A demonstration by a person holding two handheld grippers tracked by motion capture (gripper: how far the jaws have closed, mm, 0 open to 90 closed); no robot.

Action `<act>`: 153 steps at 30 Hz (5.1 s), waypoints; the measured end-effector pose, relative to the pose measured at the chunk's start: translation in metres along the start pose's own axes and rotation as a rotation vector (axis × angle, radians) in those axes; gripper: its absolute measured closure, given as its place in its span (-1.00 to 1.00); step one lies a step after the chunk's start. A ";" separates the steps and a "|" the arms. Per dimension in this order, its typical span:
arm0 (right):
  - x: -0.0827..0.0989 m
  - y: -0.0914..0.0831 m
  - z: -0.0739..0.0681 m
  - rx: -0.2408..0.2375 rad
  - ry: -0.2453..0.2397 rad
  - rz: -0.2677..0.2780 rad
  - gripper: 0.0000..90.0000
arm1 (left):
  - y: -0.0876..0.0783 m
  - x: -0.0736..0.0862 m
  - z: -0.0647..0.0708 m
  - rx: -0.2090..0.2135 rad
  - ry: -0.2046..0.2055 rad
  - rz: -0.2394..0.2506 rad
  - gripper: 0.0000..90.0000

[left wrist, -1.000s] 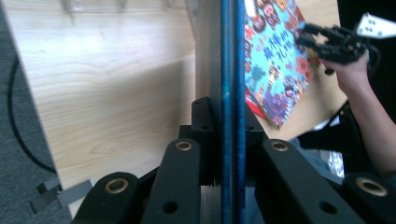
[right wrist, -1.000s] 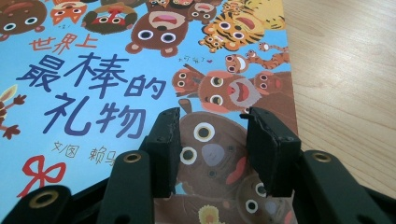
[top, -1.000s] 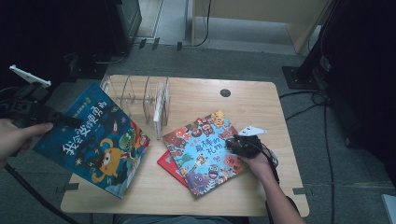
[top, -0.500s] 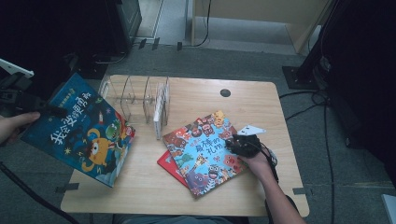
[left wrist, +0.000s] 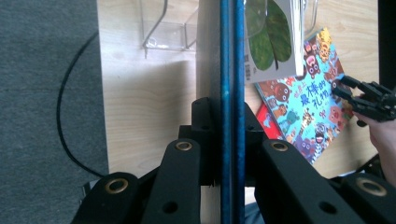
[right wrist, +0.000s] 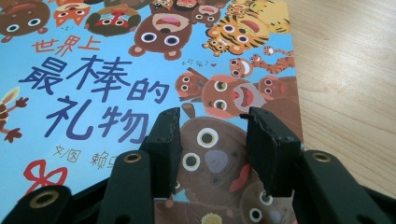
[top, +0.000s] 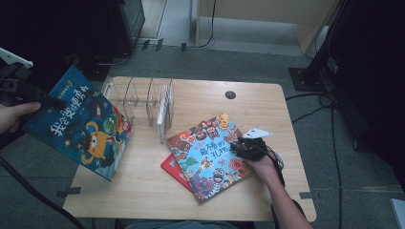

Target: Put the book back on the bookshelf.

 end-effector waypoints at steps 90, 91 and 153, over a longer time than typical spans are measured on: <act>0.007 -0.004 -0.005 -0.007 -0.011 0.043 0.10 | 0.069 -0.099 -0.027 -0.006 -0.052 0.090 0.85; 0.007 -0.004 -0.005 -0.007 -0.011 0.043 0.10 | 0.070 -0.099 -0.027 -0.005 -0.054 0.094 0.85; -0.004 -0.009 0.006 -0.018 0.034 0.052 0.16 | 0.032 0.028 -0.029 0.103 -0.094 0.193 0.04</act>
Point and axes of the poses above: each handheld gripper's, and its own axes: y roughly forward along the jaws, x roughly out of its underside, z roughly to its right, the point moved 4 cm from there along y, roughly forward along the jaws, and after that the axes turned 11 degrees about z, right-handed, at the moved point
